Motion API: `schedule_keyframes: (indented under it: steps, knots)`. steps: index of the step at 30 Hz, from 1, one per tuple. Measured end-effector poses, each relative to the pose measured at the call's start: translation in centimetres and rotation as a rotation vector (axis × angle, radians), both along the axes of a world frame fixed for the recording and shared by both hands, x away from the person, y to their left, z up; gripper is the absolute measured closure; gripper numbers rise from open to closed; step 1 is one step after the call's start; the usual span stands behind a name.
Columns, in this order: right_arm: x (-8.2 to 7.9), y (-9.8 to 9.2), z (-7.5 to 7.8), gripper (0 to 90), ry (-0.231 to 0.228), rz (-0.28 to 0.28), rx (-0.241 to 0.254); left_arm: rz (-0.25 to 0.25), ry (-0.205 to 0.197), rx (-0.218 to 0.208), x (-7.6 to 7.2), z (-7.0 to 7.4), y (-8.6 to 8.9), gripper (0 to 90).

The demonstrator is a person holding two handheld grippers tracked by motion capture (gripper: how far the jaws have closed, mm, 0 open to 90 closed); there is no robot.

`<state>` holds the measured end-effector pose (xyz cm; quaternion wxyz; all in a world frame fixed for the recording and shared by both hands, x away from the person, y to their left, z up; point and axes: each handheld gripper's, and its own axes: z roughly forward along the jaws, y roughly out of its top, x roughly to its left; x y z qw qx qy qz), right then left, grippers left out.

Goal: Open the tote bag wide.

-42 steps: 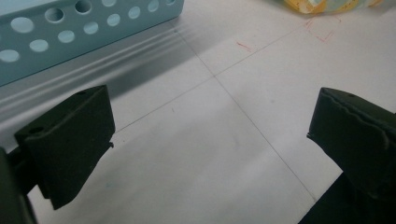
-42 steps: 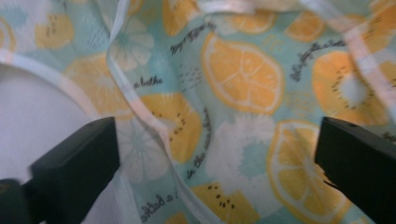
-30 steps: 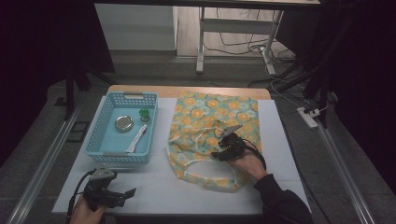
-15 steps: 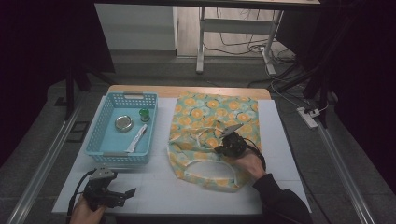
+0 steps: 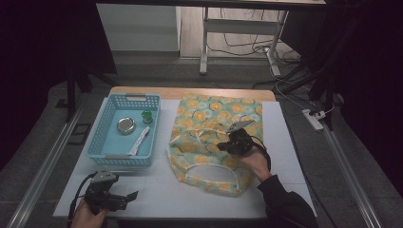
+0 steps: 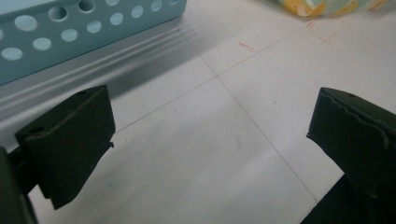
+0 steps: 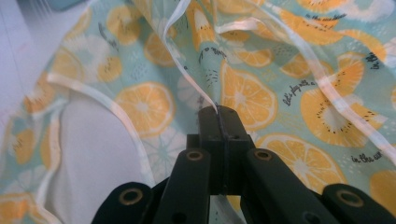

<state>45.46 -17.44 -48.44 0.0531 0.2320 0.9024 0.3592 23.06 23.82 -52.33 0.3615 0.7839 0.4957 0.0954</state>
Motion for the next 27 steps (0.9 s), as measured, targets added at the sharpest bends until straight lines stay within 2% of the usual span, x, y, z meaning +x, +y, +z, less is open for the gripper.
schedule_keyframes:
  steps: [8,12,18,27]
  knots:
    - [-0.1,0.2,2.0,90.0,0.003,0.003,0.027,-0.003,0.020,0.015,0.0,0.0,-0.1,0.7]
    - [-0.2,0.5,3.0,90.0,-0.016,0.013,0.032,-0.002,0.024,0.021,0.0,0.0,-0.1,1.3]
    - [0.0,0.6,4.5,90.0,-0.037,-0.005,0.058,-0.007,0.020,0.028,-0.1,0.0,-0.2,1.6]
    - [0.2,0.9,6.5,90.0,-0.057,0.003,0.084,-0.015,0.014,0.021,-0.2,0.0,-0.2,1.5]
